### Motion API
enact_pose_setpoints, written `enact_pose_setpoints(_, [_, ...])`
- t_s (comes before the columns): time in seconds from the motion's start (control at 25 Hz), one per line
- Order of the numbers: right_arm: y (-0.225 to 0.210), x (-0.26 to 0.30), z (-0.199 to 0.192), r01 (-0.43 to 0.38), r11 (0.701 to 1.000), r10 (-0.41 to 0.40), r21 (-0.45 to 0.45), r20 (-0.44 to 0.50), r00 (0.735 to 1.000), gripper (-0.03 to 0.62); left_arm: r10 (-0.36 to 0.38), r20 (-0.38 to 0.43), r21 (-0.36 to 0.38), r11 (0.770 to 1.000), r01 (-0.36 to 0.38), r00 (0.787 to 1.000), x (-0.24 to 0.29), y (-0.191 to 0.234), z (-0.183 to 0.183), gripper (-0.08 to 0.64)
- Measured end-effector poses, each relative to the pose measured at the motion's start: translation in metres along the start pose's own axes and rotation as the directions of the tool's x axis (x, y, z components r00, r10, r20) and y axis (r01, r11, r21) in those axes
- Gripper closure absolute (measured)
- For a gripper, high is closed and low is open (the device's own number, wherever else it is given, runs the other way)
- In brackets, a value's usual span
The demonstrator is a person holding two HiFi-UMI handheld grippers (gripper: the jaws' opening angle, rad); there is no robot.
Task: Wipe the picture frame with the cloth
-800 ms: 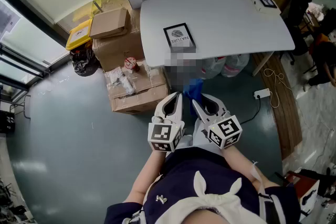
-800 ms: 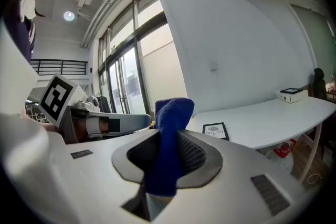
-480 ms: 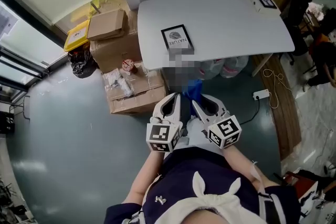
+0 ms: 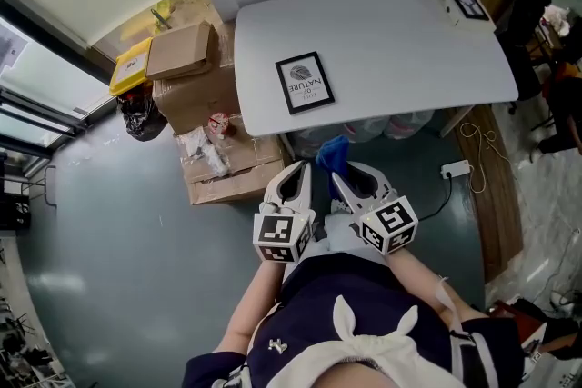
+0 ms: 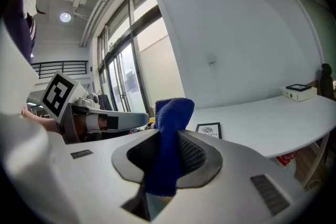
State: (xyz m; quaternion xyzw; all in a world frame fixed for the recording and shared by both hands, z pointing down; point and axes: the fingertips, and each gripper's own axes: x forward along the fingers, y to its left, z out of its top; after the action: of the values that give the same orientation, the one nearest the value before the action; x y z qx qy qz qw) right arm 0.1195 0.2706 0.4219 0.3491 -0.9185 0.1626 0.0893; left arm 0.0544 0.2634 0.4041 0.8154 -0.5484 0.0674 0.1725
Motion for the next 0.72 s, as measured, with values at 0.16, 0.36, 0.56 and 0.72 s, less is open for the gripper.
enact_pose_setpoints(0.16, [-0.025, 0.01, 0.009, -0.014, 1.0, 0.014, -0.005, 0.004, 1.0, 0.499, 0.008, -0.002, 0.008, 1.0, -0.008, 1.0, 0.029, 0.0, 0.005, 0.557])
enact_pose_setpoints(0.36, [-0.058, 0.02, 0.018, -0.037, 0.999, 0.036, -0.019, -0.009, 0.999, 0.499, 0.035, -0.001, 0.008, 0.999, -0.035, 0.999, 0.062, -0.002, 0.013, 0.557])
enact_pose_setpoints(0.56, [-0.081, 0.029, 0.022, -0.065, 0.998, 0.065, -0.022, -0.025, 0.998, 0.499, 0.087, 0.004, -0.005, 0.996, -0.087, 0.996, 0.079, 0.001, 0.018, 0.557])
enact_pose_setpoints(0.72, [-0.094, 0.042, 0.019, -0.073, 0.997, 0.073, -0.009, -0.039, 0.997, 0.499, 0.108, 0.001, -0.008, 0.994, -0.108, 0.994, 0.089, 0.004, 0.018, 0.557])
